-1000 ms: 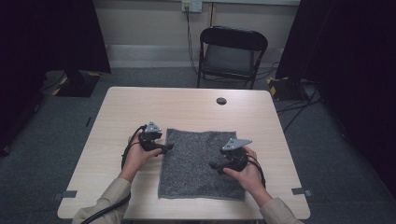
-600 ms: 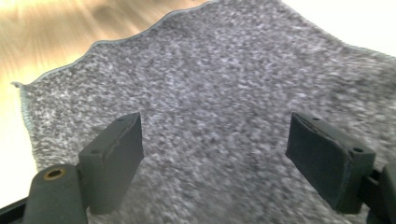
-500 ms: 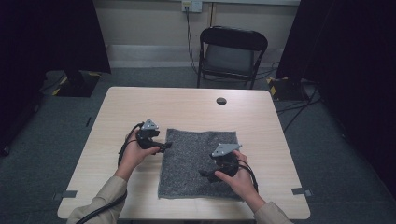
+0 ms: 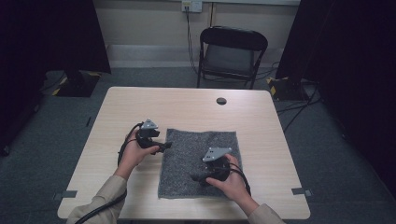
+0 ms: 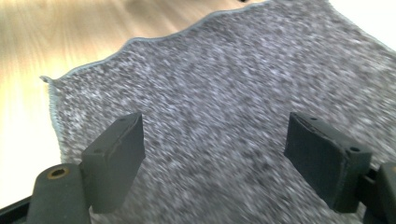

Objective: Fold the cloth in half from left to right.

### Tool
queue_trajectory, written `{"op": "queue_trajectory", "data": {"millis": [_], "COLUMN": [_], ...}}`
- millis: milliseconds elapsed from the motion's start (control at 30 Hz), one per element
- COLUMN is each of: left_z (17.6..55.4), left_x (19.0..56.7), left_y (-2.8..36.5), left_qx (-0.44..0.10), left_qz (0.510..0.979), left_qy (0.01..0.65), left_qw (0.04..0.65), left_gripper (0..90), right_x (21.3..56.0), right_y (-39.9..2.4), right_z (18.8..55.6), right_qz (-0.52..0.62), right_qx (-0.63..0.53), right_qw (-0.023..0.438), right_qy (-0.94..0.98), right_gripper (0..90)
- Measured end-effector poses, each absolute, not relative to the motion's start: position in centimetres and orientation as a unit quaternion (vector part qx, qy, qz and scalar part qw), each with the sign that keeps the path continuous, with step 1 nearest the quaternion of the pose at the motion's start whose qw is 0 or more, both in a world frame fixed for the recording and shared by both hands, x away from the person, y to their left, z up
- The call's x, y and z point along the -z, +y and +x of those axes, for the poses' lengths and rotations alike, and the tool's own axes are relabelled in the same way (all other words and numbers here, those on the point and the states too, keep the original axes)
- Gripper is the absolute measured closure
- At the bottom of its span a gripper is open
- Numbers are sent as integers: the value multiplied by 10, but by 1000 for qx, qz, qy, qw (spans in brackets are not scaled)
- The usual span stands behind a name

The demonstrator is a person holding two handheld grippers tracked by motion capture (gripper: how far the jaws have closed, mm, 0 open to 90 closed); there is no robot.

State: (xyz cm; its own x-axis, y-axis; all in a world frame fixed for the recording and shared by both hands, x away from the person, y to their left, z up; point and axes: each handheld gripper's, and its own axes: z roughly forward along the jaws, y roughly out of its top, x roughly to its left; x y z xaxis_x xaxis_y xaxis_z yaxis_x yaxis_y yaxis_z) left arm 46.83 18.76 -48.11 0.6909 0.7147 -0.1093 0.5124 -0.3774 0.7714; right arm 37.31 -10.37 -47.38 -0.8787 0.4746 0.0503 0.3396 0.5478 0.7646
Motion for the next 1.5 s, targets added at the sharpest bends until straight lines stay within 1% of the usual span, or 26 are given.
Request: {"op": "queue_trajectory", "data": {"millis": [267,433,533,667,700,767,900,967,1133,1267,1433,1500], "left_z": [472,474,476,477,478,479,481,481,482,481,480,480], "left_x": [483,484,484,485,485,487,490,491,495,497,498,499], "left_y": [185,181,180,180,181,181,182,183,182,181,181,182], "left_qx": [-123,-122,-127,-131,-131,-132,-130,-135,-139,-145,-148,-148], "left_qz": [822,823,828,830,831,831,833,838,842,842,841,841], "left_qy": [374,371,365,362,361,362,363,356,354,354,351,345], "left_qw": [411,412,406,405,403,402,397,392,382,380,384,389], "left_gripper": [220,229,237,264,276,303,340,365,375,381,397,440], "right_x": [473,478,482,489,490,493,495,495,495,498,498,499], "right_y": [-81,-65,-56,-48,-46,-44,-39,-36,-31,-29,-27,-28], "right_z": [361,353,348,343,342,341,337,335,333,331,327,326], "right_qz": [200,184,173,159,157,149,135,130,116,110,101,105], "right_qx": [-415,-422,-422,-418,-416,-412,-410,-410,-414,-418,-414,-416], "right_qw": [74,52,47,39,38,33,33,32,33,30,48,49], "right_qy": [885,887,889,894,895,898,901,902,902,901,903,902], "right_gripper": [240,273,302,344,366,377,386,405,432,430,450,458]}}
